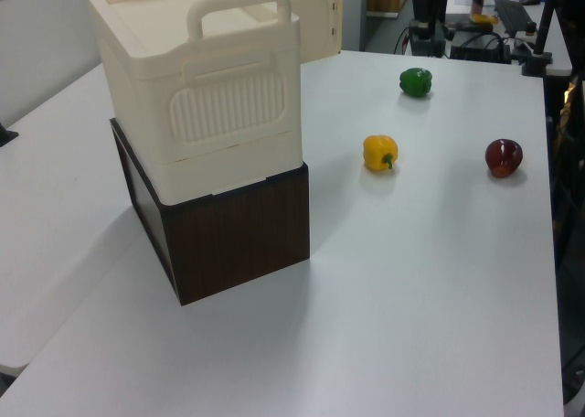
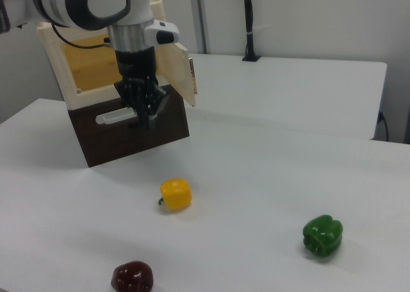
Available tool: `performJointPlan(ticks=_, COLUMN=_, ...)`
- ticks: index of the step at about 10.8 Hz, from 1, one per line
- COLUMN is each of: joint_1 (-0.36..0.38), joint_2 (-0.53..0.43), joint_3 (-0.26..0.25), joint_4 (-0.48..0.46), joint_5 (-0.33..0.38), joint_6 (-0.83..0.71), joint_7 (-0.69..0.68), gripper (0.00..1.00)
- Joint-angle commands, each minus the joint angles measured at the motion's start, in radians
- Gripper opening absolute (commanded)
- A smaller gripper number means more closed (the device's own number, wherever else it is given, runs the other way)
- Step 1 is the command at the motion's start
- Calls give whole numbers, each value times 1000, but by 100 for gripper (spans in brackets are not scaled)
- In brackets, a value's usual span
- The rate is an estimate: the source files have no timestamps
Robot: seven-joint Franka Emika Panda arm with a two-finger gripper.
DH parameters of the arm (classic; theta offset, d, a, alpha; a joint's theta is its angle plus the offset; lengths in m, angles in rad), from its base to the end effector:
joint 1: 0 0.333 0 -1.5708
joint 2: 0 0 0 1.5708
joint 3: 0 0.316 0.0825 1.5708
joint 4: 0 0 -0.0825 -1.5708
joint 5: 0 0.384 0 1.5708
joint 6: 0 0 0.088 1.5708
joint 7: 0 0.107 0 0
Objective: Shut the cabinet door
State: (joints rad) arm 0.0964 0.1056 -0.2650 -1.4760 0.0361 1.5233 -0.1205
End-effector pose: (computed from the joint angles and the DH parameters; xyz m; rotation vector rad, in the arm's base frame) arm 0.5747 -0.0852 0.6069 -3.1234 0.0730 0.0826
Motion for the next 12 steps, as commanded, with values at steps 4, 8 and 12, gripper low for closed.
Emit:
performJointPlan(ticks=4, joint_1=8, joint_2=-9, joint_3=-11, joint_4=-4, joint_5=4, joint_6=27, joint_7=-132, gripper=0)
performJointPlan(ticks=8, joint_1=0, joint_2=9, joint_3=-17, joint_4=-6, joint_5=5, joint_6=132, joint_7=-272, gripper=0)
performJointPlan(ticks=12, joint_1=-30, joint_2=37, joint_3=-19, joint_4=-7, joint_5=7, joint_6=222, joint_7=-485, gripper=0)
